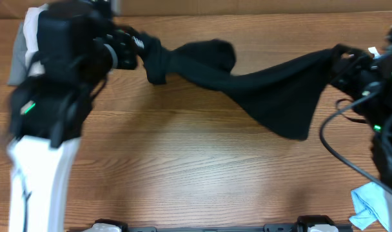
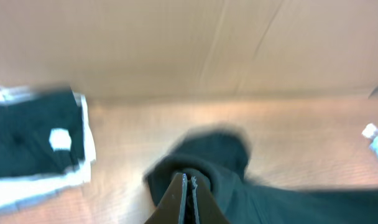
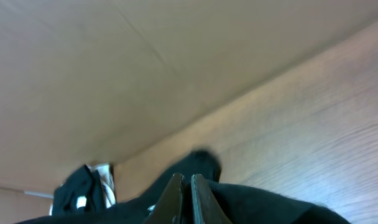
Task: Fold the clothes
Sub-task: 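Lift the black shirt with both grippers, stretch it, and lay it flat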
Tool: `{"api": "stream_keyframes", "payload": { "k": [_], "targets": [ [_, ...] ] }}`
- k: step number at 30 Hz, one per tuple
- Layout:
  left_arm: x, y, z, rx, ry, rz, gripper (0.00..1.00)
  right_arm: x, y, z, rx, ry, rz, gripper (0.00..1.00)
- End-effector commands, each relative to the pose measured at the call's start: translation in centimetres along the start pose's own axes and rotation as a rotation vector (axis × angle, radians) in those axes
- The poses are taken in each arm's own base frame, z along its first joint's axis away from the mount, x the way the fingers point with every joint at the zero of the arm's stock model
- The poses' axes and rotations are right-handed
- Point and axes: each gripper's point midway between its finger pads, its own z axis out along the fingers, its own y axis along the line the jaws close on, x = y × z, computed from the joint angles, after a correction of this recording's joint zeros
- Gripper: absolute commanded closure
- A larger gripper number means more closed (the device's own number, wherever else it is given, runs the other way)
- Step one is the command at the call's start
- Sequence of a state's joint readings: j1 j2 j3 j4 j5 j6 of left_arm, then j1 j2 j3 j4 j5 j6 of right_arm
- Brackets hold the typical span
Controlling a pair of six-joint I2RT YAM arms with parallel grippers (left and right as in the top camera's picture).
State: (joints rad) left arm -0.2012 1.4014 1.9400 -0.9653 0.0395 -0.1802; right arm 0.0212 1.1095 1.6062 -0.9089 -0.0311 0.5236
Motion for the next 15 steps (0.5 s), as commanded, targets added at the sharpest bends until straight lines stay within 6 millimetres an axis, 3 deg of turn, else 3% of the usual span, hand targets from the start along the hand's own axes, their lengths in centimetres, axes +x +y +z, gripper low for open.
{"api": "stream_keyframes", "payload": {
  "k": [1, 8, 12, 15],
  "targets": [
    [-5.1, -0.9, -7.1, 0.011, -0.192, 0.034, 0.96, -4.1, 1.3, -4.6, 0.004, -0.141, -0.035, 0.96],
    [-8.4, -1.0, -15.8, -0.011, -0.362, 0.048, 0.96, -6.3, 1.9, -10.5, 0.036, -0.210, -0.056, 0.96],
    [-9.3, -0.9, -19.2, -0.024, -0.435, 0.051, 0.96, -7.1, 1.9, -13.0, 0.051, -0.251, -0.052, 0.96],
    [-9.5, -0.9, -20.5, -0.023, -0.462, 0.051, 0.96, -7.4, 2.2, -14.5, 0.039, -0.269, -0.051, 0.96]
  ]
}}
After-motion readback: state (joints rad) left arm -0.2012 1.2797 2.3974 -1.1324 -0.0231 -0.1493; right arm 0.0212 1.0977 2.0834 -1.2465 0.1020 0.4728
